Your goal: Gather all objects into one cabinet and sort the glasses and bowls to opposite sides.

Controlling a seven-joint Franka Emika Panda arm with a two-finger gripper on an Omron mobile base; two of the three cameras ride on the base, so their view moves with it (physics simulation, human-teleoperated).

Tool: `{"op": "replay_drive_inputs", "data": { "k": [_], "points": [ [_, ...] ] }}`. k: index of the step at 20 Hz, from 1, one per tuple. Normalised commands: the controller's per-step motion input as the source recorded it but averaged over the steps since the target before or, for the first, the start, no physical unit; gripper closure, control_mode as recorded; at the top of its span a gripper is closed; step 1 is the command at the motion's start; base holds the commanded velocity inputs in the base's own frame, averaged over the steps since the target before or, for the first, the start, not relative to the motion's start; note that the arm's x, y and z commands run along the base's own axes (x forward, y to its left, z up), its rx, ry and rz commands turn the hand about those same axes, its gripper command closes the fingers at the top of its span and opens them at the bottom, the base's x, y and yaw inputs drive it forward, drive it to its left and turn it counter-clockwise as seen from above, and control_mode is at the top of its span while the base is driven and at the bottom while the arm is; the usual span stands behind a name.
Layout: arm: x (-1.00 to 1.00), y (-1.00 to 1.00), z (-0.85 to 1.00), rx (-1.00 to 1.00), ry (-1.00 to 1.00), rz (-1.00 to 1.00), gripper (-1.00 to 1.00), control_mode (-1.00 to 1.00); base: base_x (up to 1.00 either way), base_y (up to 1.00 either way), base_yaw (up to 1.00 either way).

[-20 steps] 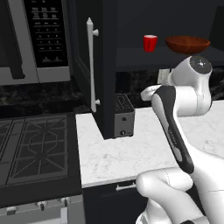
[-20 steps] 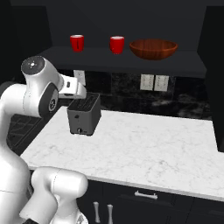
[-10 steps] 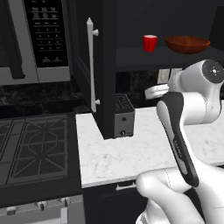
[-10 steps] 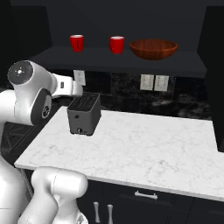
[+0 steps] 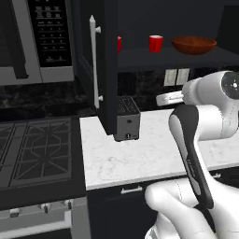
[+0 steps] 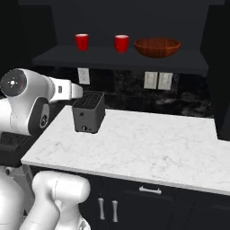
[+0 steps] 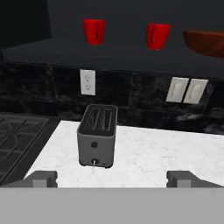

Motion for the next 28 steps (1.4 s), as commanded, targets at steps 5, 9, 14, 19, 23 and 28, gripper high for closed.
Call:
{"op": "replay_drive_inputs", "data": {
  "k": [5, 9, 14, 19, 23, 28],
  "points": [
    [0.0, 0.0, 0.0, 0.0, 0.0, 0.0, -1.0, 1.0, -0.99, -0.11, -0.19],
    [0.0, 0.0, 0.0, 0.0, 0.0, 0.0, -1.0, 1.0, -0.81, -0.1, -0.4],
    [0.0, 0.0, 0.0, 0.0, 0.0, 0.0, -1.0, 1.0, -0.48, -0.14, -0.58],
    [0.0, 0.0, 0.0, 0.0, 0.0, 0.0, -1.0, 1.0, -0.23, -0.3, -0.68],
    [0.0, 0.0, 0.0, 0.0, 0.0, 0.0, -1.0, 1.0, -0.14, -0.52, -0.64],
    [0.0, 0.0, 0.0, 0.0, 0.0, 0.0, -1.0, 1.0, -0.25, -0.72, -0.58]
  ]
}}
